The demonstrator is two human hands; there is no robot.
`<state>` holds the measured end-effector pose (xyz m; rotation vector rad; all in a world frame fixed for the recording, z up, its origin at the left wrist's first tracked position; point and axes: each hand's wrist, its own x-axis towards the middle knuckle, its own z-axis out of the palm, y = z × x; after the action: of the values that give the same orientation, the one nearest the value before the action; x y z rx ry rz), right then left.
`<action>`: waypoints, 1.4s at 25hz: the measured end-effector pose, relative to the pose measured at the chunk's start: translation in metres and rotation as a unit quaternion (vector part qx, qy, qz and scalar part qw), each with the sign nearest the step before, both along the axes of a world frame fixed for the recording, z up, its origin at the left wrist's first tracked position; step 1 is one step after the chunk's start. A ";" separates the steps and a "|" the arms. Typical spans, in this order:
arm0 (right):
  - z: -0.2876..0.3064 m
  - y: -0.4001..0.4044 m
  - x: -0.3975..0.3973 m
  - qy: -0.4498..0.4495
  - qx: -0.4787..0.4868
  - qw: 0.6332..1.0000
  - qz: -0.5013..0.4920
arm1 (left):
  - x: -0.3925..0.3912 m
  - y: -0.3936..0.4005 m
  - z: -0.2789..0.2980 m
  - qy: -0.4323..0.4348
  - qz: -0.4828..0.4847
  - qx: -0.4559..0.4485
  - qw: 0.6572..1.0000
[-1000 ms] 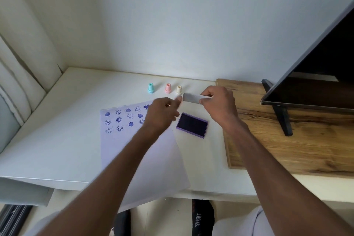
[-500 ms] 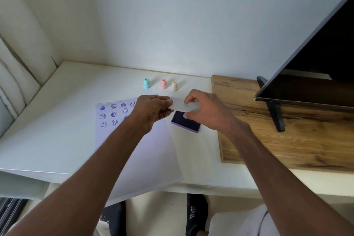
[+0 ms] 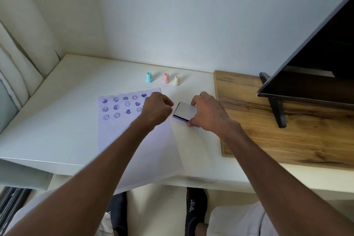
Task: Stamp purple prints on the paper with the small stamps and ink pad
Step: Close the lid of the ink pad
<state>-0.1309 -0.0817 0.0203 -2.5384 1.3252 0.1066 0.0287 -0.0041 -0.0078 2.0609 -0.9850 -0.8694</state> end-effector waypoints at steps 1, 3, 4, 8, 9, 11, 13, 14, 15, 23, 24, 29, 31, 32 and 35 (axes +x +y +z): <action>-0.001 0.000 0.001 0.006 0.002 1.000 0.002 | 0.000 0.000 0.000 -0.007 -0.012 0.003 1.000; -0.004 0.000 0.002 0.010 0.008 1.000 0.005 | 0.000 -0.002 0.001 -0.013 -0.029 0.014 0.999; -0.005 0.000 0.002 0.012 0.009 1.000 0.004 | 0.000 -0.003 0.001 -0.011 -0.033 0.020 0.999; -0.007 0.000 0.003 0.013 0.016 1.000 -0.009 | -0.003 -0.002 0.001 -0.004 -0.046 0.027 0.999; -0.007 0.000 0.004 0.010 0.019 1.000 -0.010 | -0.004 -0.002 0.000 -0.004 -0.047 0.027 0.999; -0.007 0.000 0.005 -0.003 0.022 1.000 -0.010 | -0.004 -0.002 -0.001 -0.004 -0.045 0.028 0.999; -0.008 0.001 0.006 -0.010 0.024 1.000 -0.007 | -0.003 -0.002 -0.001 -0.006 -0.043 0.029 0.999; -0.009 0.003 0.007 -0.009 0.023 1.000 -0.004 | -0.003 -0.003 -0.002 -0.008 -0.041 0.029 0.999; -0.009 0.004 0.007 -0.005 0.019 1.000 -0.001 | -0.003 -0.003 -0.002 -0.010 -0.041 0.029 0.999; -0.015 0.004 0.011 -0.022 0.004 1.000 -0.007 | -0.007 -0.003 -0.011 -0.115 -0.062 0.018 0.991; -0.015 0.003 0.010 -0.034 0.002 0.999 -0.008 | -0.008 -0.003 -0.014 -0.133 -0.064 0.018 0.989; -0.019 0.001 0.012 -0.061 -0.032 0.998 -0.013 | -0.012 -0.001 -0.013 -0.189 -0.067 0.007 0.980; -0.020 0.002 0.012 -0.077 -0.035 0.996 -0.014 | -0.015 0.000 -0.014 -0.217 -0.078 0.000 0.973; -0.021 0.000 0.012 -0.085 -0.029 0.996 -0.010 | -0.015 0.001 -0.015 -0.226 -0.085 -0.004 0.970; -0.018 -0.003 0.010 -0.081 -0.018 0.997 0.002 | -0.017 0.002 -0.015 -0.261 -0.105 -0.007 0.960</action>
<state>-0.1212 -0.0846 0.0022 -2.5192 1.2705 -0.1216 0.0114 -0.0024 -0.0223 2.2529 -1.5037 -0.4128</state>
